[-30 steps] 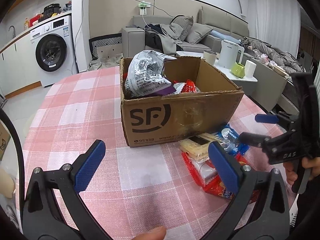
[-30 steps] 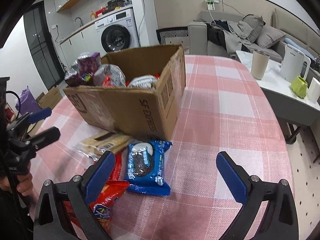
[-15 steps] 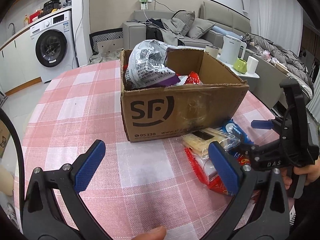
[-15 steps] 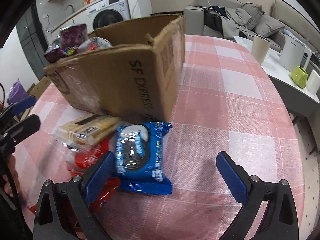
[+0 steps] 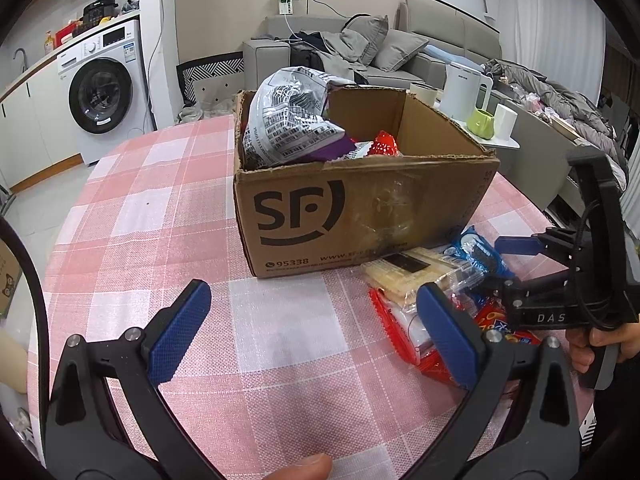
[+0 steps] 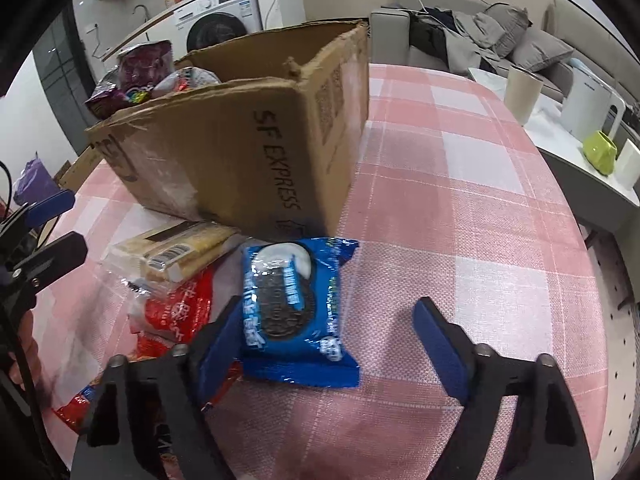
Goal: Organize snacks
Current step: 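Close the right tool on the blue Oreo pack while the left tool grasps the red balloon pack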
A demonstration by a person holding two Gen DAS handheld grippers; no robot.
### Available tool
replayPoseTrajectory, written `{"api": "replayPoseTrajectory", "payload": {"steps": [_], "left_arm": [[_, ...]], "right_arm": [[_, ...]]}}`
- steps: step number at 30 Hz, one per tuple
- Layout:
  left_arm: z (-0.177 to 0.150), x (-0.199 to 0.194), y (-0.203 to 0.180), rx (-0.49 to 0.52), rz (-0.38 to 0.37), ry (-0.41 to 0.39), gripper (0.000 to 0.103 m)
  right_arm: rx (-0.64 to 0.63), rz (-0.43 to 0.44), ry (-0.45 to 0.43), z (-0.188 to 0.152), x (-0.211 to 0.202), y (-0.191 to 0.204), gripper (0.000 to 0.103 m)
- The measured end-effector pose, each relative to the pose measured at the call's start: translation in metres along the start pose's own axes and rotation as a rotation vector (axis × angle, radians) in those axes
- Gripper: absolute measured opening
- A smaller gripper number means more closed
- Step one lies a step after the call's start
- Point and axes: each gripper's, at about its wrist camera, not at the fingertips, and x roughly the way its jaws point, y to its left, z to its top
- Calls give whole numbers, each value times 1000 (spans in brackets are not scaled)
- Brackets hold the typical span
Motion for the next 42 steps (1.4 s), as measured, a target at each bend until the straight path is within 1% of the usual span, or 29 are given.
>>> {"api": "replayPoseTrajectory", "payload": {"steps": [1,3,4,5,6,8,13,24,26,32,34,40,42], "left_arm": [[0,1,0,0,0,1,102],[-1,1,0,1,-1,3,102],[-1,2,0,2,-1,5,102],[-2,2,0,3,-1,6,102],[-2,3,0,4,-1,7,102],[-3,4,0,6,-2,11,102],[-5,6,-2,16,1,18,102],[-9,12,-9,44,-17,47,102],[-10,13,-10,53,-22,55,102],[-15,19,-18,87,-40,84,102],[-18,25,-21,95,-48,107,102],[-26,43,-24,63,-125,163,102],[-27,47,-25,61,-131,179,102]], "right_arm": [[-4,8,-3,-1,-1,1,72],[-11,20,-4,-1,-1,2,67],[-16,30,-6,-1,-2,3,60],[-21,38,-9,-2,-2,4,50],[-26,48,-11,-1,-3,6,46],[-40,54,-19,-2,-5,9,46],[-66,97,-23,-4,-7,19,45],[-144,159,-34,-8,-12,47,44],[-156,155,-37,-8,-12,51,44],[-131,150,-43,-6,-12,44,43],[-123,143,-45,-5,-14,38,43],[-101,136,-47,-1,-18,23,43],[-96,135,-47,0,-18,22,43]]}}
